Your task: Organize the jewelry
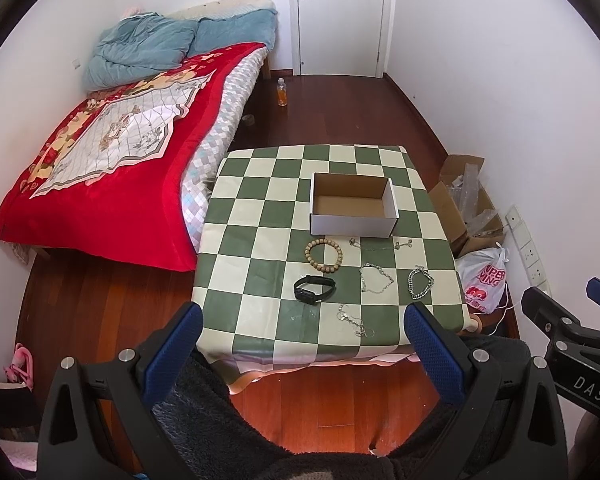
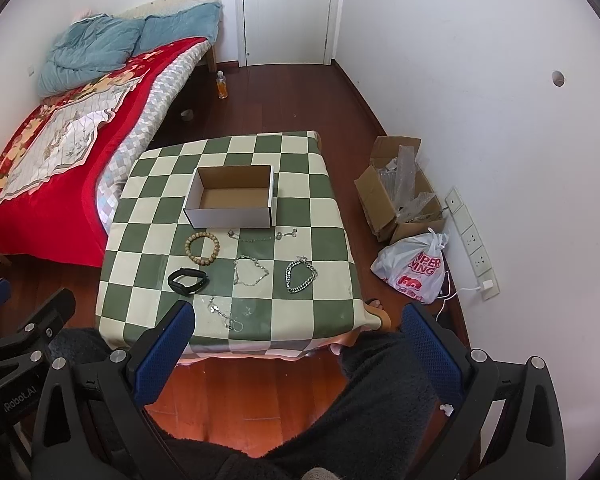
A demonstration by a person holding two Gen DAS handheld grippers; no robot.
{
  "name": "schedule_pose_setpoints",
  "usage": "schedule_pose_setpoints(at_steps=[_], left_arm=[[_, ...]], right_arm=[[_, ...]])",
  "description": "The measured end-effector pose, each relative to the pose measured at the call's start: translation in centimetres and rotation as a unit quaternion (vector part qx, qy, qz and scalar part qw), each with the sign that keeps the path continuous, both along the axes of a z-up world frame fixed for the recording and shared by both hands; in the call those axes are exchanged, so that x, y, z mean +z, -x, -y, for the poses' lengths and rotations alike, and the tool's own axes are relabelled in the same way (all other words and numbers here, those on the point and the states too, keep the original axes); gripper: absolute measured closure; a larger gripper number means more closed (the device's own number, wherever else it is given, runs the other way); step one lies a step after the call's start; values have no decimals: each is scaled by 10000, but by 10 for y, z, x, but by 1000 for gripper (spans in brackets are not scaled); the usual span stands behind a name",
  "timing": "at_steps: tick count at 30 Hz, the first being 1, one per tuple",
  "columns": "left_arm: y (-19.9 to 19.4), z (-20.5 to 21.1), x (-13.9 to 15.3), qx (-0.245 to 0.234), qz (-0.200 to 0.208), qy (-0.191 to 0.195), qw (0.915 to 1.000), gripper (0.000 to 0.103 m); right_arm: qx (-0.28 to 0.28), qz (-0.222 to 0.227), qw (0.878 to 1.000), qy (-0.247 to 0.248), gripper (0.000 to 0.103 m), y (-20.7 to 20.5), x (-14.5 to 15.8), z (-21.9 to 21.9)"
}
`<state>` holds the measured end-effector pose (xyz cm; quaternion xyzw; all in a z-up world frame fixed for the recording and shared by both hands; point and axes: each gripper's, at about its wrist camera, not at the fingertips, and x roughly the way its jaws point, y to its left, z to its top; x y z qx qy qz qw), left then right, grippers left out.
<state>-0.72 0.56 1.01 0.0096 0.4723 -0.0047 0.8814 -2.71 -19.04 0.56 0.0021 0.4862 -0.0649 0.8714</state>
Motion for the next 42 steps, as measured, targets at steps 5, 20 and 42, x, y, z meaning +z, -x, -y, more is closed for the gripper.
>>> schedule_pose_setpoints(at_steps=[5, 20, 42], left_arm=[[-1, 0, 1, -4, -4, 17, 10000, 0], [6, -1, 5, 12, 101, 51, 9999, 0], [-13, -2, 7, 219, 375, -342, 9985, 0]], right_arm=[[12, -3, 10000, 5, 0, 0, 1, 0], [83, 20, 10000, 51, 0, 5, 10, -1], [18, 2, 9999, -166, 0, 1, 12, 6]])
